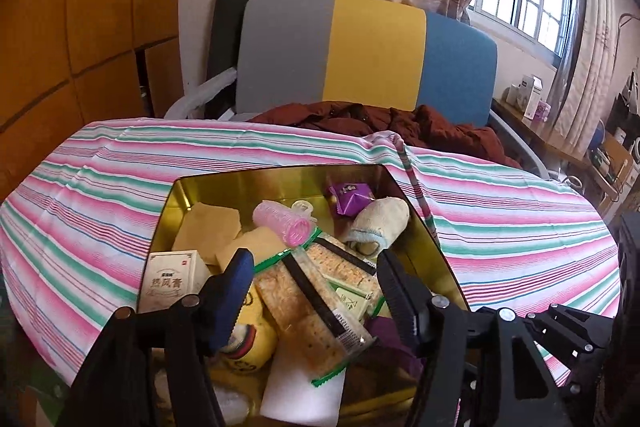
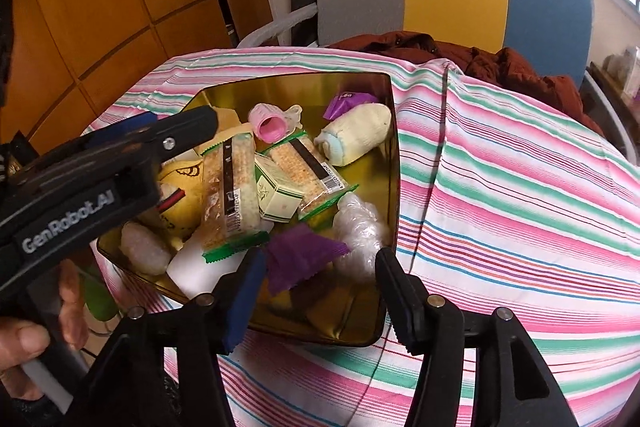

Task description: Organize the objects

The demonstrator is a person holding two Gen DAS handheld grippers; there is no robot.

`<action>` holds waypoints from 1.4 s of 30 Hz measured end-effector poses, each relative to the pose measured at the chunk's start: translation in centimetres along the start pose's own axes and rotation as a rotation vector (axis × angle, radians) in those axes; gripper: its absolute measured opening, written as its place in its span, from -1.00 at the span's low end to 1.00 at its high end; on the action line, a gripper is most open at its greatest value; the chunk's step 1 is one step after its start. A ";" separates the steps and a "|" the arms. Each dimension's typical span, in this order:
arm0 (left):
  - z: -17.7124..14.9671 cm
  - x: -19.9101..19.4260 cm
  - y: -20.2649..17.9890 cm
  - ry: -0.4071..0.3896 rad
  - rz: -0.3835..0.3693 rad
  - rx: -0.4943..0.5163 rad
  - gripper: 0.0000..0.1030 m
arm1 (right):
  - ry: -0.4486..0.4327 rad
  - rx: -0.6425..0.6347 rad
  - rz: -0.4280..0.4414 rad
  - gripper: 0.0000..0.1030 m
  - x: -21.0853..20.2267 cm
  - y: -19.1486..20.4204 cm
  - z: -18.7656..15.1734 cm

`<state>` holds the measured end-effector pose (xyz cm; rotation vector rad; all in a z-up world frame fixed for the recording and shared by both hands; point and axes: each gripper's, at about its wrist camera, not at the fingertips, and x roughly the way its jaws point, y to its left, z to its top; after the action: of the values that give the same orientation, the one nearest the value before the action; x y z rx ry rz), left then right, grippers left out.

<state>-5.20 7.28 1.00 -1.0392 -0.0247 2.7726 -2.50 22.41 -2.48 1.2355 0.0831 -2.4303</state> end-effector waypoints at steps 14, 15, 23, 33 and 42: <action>-2.4 -4.4 1.8 -0.035 0.224 -0.004 0.40 | -0.116 -0.009 -0.117 0.50 -2.4 1.2 -0.4; -2.7 -4.6 2.0 -0.034 0.237 -0.006 0.40 | -0.116 -0.005 -0.114 0.50 -2.4 1.2 -0.5; -4.4 -5.4 4.2 -0.009 0.258 -0.106 0.40 | -0.163 0.027 -0.123 0.60 -3.5 1.4 -0.6; -4.6 -6.0 4.0 -0.009 0.204 -0.123 0.40 | -0.163 0.006 -0.126 0.61 -3.5 2.2 -1.0; -4.6 -5.6 4.3 0.008 0.151 -0.137 0.40 | -0.176 0.007 -0.146 0.67 -3.5 2.2 -1.0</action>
<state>1.21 1.85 0.80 -1.1291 -0.1436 2.9378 0.95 21.77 -0.03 1.0460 0.1175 -2.6568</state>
